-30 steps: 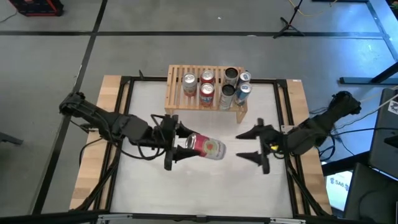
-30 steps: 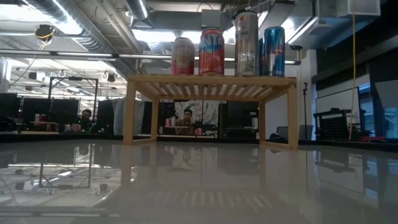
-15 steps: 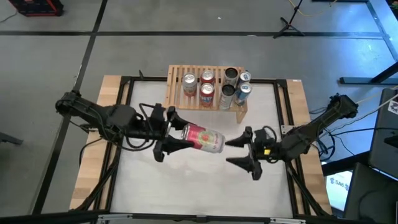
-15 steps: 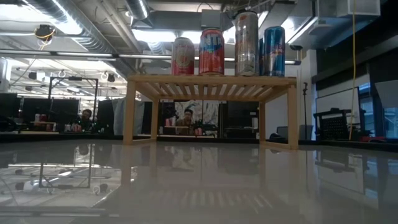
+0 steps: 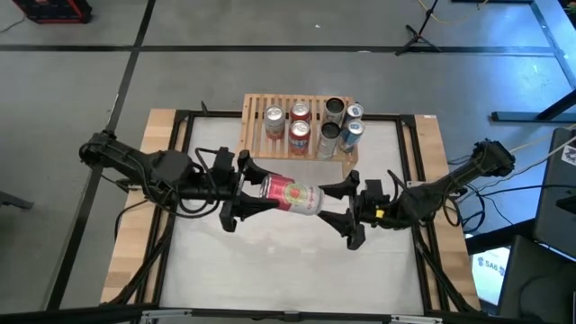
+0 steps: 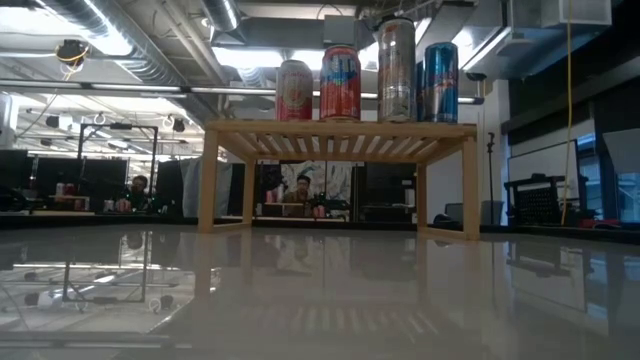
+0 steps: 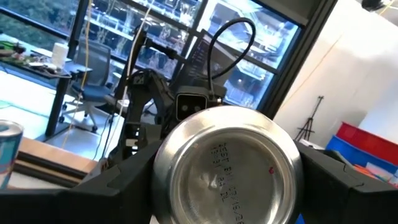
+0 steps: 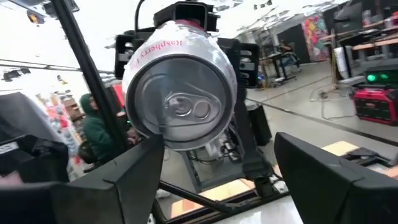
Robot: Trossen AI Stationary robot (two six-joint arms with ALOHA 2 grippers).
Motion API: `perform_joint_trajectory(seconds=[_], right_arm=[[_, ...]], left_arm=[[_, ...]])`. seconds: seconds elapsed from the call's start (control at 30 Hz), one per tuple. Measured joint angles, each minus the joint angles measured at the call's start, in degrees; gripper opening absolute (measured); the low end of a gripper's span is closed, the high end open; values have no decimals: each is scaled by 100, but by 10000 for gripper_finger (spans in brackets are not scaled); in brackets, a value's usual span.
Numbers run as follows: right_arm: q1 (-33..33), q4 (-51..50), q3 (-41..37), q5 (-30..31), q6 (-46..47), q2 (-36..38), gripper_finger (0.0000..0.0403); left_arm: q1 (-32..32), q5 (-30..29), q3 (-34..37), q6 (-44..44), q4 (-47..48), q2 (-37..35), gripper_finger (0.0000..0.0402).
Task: Place canned beverage on shelf
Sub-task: Put the pink soda can on the shelf aligned with the other pink soda can
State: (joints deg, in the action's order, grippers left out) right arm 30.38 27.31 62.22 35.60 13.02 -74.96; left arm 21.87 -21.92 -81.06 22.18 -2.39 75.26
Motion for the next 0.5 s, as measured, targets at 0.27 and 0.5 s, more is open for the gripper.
perform_joint_trajectory(seconds=[0.27, 0.5], right_arm=[[-44, 81, 0, -218, 28, 2, 303], [-44, 89, 0, -125, 318, 5, 365]], left_arm=[[-102, 61, -2, -22, 1, -23, 279], [-105, 26, -2, -25, 5, -44, 279]])
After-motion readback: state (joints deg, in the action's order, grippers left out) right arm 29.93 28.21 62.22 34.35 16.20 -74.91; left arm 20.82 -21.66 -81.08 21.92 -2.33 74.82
